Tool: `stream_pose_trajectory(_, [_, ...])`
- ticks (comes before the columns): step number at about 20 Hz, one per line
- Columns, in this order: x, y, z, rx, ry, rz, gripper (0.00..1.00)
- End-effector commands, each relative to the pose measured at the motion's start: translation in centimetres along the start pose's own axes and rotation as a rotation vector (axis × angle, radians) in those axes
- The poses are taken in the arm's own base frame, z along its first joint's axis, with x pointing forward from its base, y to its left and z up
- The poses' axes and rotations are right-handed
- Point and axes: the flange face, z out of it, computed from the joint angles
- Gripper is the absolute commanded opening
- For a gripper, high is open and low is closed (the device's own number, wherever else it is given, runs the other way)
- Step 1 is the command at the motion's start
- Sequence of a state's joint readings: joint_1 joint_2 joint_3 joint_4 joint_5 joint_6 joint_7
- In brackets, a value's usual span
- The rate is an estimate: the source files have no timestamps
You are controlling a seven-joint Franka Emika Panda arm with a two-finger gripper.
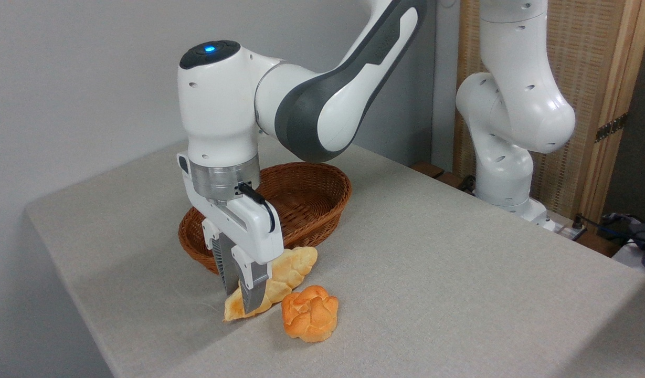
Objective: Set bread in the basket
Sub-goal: 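Close the gripper around the middle of the braided roll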
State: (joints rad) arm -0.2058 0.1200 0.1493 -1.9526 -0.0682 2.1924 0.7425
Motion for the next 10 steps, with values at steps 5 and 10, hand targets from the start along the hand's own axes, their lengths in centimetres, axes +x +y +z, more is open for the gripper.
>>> stream_pose_trajectory(5, [-0.24, -0.70, -0.49, 0.015, 0.016, 0.002, 0.07])
stream_pose_trajectory(10, [-0.27, -0.78, -0.74, 0.017, 0.020, 0.000, 0.00])
